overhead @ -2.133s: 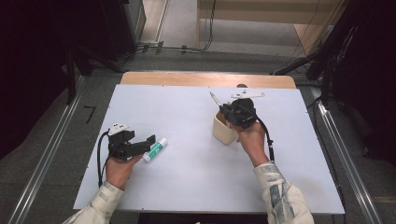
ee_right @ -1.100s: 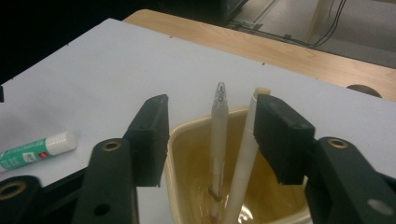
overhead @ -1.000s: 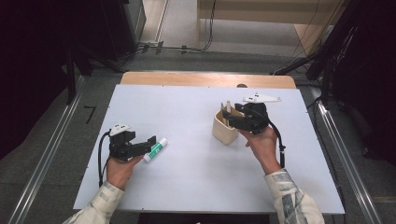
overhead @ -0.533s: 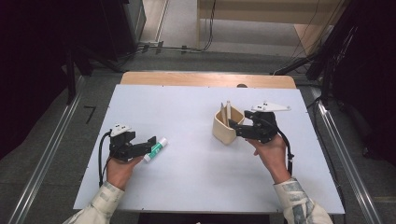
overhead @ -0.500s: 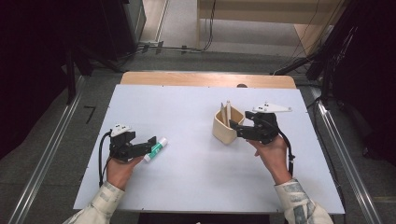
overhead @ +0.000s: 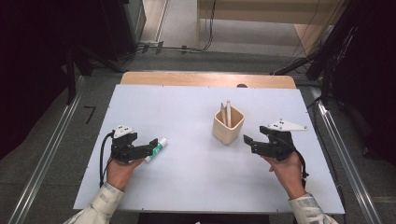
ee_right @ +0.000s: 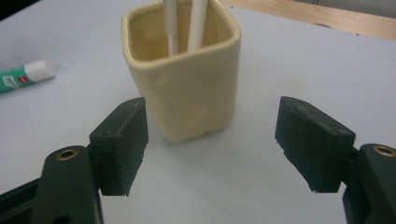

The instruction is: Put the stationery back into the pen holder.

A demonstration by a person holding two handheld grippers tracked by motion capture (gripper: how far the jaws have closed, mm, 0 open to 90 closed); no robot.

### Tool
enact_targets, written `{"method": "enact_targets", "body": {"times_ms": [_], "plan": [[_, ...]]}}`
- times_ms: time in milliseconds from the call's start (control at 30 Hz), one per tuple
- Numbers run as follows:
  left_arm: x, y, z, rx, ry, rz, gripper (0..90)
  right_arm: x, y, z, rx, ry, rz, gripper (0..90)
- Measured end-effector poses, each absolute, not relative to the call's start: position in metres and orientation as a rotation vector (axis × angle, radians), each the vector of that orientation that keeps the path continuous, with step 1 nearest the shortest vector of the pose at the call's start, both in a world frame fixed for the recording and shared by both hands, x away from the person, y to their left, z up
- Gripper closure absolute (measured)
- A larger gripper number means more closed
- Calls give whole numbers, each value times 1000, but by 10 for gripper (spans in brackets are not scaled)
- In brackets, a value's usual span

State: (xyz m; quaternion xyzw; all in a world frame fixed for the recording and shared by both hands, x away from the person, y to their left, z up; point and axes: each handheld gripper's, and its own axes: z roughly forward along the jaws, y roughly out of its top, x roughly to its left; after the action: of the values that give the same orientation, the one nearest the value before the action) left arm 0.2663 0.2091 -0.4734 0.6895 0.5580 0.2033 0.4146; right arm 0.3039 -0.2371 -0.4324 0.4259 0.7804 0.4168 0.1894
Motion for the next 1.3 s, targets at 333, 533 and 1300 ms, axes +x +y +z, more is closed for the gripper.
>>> {"method": "enact_targets", "body": {"times_ms": [333,533,1300], "plan": [[262,211,-480,1797,1392,478,169,287,-265,-446,1244,2184,1118,236],[263,206,-484,1832,1382,455,179,281,-277,-450,1272,2170,1095,235],[269,192,-499,1931,1384,402,346,275,-292,-455,1305,2152,1065,235]]}}
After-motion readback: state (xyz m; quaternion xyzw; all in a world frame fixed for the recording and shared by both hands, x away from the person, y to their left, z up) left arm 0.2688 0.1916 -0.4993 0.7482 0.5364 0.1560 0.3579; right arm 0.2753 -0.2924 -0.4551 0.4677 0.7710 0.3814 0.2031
